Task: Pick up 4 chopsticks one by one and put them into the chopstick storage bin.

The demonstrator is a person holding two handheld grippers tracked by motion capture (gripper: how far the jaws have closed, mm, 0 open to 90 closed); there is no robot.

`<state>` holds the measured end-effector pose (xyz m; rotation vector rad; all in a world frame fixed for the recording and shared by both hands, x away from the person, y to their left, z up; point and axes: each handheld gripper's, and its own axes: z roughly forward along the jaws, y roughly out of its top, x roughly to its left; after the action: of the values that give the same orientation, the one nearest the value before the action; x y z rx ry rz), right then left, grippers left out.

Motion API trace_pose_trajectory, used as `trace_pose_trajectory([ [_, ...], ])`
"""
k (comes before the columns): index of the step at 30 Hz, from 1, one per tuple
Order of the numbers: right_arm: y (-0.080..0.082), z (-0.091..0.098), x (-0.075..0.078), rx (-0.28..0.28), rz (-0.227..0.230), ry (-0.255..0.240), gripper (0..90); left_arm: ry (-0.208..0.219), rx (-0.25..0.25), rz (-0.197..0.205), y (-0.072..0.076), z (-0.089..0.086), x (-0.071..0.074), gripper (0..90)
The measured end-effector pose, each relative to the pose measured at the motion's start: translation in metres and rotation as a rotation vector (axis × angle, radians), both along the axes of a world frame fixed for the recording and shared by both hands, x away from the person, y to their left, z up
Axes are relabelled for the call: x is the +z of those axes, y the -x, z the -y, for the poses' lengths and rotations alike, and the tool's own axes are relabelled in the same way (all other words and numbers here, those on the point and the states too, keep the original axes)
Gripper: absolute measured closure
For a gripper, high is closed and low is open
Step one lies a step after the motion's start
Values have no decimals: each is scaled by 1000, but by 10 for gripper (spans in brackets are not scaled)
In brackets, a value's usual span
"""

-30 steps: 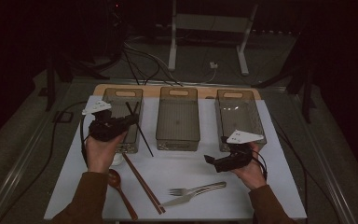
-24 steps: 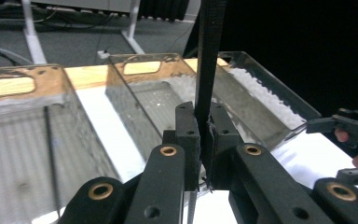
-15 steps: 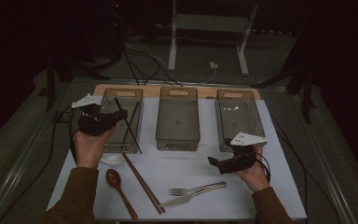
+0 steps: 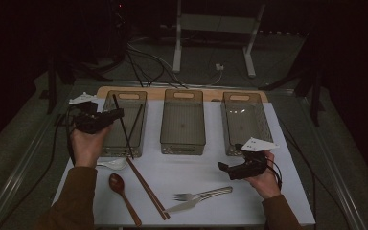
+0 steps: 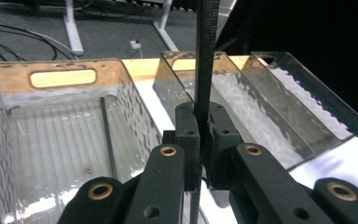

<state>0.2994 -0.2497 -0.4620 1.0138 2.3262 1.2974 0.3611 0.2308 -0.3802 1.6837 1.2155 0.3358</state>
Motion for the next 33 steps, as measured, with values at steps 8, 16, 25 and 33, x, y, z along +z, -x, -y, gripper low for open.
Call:
trace_pose_trajectory([
  [8,1,2,-4,-5,-6,-9,0,5,35,-2,-18,-2,-5,867],
  [16,1,2,-6,-8,-6,-10,0,8,59,12,-33,0,-9,867],
  [25,1,6,-5,-18,-1,-29,0,3,83,35,-43,4,-8,865],
  [33,1,6,-5,-18,0,-32,0,0,116,25,-54,10,-16,864],
])
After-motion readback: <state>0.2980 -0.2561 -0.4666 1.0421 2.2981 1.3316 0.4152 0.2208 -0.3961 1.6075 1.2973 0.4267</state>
